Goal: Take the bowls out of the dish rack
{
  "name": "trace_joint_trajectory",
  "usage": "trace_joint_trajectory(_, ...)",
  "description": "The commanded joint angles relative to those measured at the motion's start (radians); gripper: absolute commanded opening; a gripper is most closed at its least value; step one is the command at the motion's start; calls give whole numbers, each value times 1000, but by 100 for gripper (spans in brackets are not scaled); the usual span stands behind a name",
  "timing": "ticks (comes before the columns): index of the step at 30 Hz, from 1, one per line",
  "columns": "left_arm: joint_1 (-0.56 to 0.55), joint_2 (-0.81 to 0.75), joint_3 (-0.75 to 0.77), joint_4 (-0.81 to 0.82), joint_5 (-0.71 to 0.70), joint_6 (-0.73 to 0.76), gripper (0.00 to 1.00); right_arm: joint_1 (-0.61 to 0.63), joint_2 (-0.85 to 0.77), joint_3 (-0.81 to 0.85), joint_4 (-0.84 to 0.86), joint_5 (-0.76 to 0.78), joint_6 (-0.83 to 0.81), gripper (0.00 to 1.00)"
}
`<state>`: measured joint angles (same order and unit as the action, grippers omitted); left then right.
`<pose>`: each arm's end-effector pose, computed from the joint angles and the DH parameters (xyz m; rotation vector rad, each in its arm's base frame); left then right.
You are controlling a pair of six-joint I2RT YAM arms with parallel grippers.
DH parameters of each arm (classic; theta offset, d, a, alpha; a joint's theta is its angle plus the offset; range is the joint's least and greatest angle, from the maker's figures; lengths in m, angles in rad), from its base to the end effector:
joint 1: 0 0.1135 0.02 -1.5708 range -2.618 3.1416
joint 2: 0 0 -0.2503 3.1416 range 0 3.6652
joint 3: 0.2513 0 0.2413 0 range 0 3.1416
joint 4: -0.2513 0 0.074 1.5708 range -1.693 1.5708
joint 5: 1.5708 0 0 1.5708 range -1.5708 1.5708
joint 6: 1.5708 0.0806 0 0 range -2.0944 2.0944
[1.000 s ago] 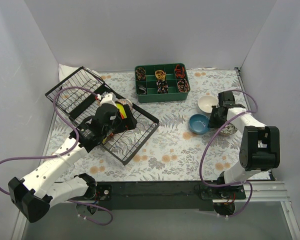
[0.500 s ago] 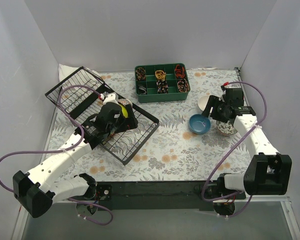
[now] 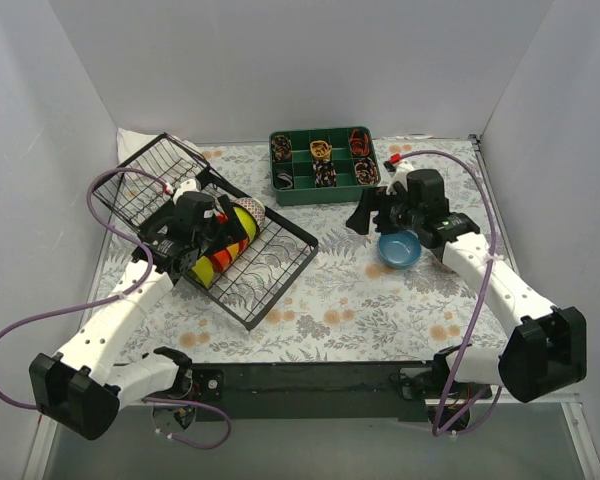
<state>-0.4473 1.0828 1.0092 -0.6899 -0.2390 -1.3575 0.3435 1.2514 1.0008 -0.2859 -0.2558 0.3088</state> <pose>0.2338 -0.0910 0.2719 -1.1610 2.0936 -0.6235 0.2882 0.1247 0.2736 -0.1947 2.1490 0.6543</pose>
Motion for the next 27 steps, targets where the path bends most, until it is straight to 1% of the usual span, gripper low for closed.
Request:
trace_joint_trajectory(1,47,-34,32,-53,12,18,98,90,65,76,165,-55,-11,91)
trace_joint_trajectory(5,55,-57,25,-69,29,5,98,178,187,154,224,-89,-31,91)
trace_joint_trajectory(9,55,-86,16,-86,40,-25,98,235,301,245,277,-118,-62,91)
trace_joint_trajectory(10,55,-90,12,-91,46,-28,98,244,350,292,309,-122,-65,92)
trace_joint_trajectory(14,55,-109,0,-123,72,-48,98,294,476,399,347,-146,-89,94)
trace_joint_trajectory(19,55,-127,-4,-149,96,-74,98,331,647,536,363,-163,-122,97)
trace_joint_trajectory(21,55,-135,0,-163,98,-80,98,341,689,597,363,-160,-126,98)
trace_joint_trajectory(27,55,-164,-1,-209,99,-103,98,359,818,700,373,-142,-126,99)
